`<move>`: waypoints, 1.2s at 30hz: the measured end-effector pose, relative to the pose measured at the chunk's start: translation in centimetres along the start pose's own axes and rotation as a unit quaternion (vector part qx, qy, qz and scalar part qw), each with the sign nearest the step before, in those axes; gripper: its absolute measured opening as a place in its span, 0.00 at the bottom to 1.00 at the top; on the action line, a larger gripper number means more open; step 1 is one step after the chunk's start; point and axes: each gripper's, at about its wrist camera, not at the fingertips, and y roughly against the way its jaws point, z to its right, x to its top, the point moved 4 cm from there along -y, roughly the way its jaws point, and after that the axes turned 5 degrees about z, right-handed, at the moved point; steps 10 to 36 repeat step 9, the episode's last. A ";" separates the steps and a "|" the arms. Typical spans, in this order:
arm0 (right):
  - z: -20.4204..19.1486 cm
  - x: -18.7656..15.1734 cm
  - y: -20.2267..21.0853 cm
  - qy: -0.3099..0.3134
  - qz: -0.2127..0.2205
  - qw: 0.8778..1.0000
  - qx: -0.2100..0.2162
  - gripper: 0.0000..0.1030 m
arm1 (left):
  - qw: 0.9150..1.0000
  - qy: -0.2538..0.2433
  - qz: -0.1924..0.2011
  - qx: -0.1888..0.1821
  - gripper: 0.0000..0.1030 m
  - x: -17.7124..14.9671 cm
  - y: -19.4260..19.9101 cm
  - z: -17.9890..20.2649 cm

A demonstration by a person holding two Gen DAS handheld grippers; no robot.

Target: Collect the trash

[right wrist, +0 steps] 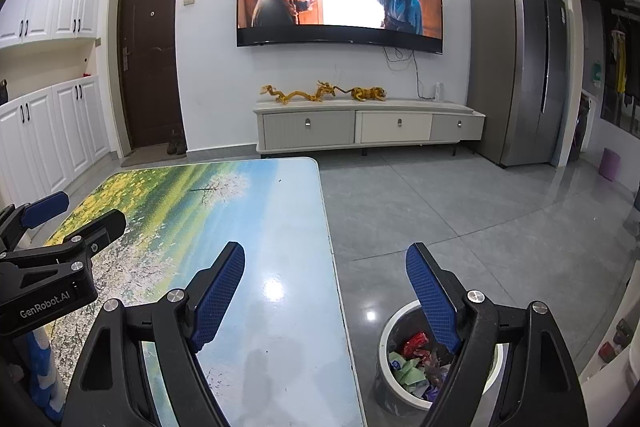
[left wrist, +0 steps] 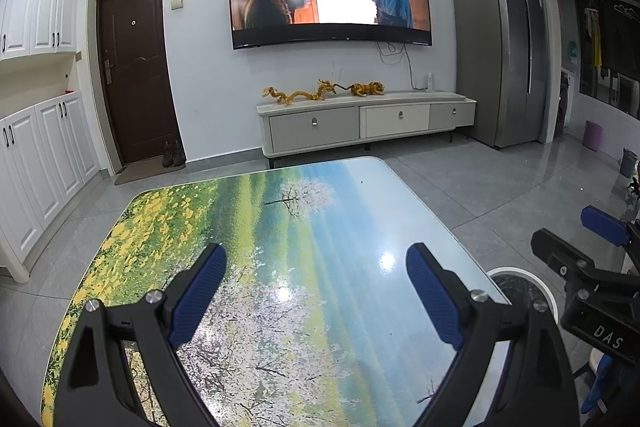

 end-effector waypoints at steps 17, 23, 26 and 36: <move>0.1 -0.1 -0.1 -0.003 -0.002 1.000 -0.003 0.79 | 1.000 0.002 -0.005 -0.002 0.89 -0.1 -0.3 0.2; 0.1 -0.1 -0.1 -0.003 -0.002 1.000 -0.003 0.79 | 1.000 0.002 -0.005 -0.002 0.89 -0.1 -0.3 0.2; 0.1 -0.1 -0.1 -0.003 -0.002 1.000 -0.003 0.79 | 1.000 0.002 -0.005 -0.002 0.89 -0.1 -0.3 0.2; 0.1 -0.1 -0.1 -0.003 -0.002 1.000 -0.003 0.79 | 1.000 0.002 -0.005 -0.002 0.89 -0.1 -0.3 0.2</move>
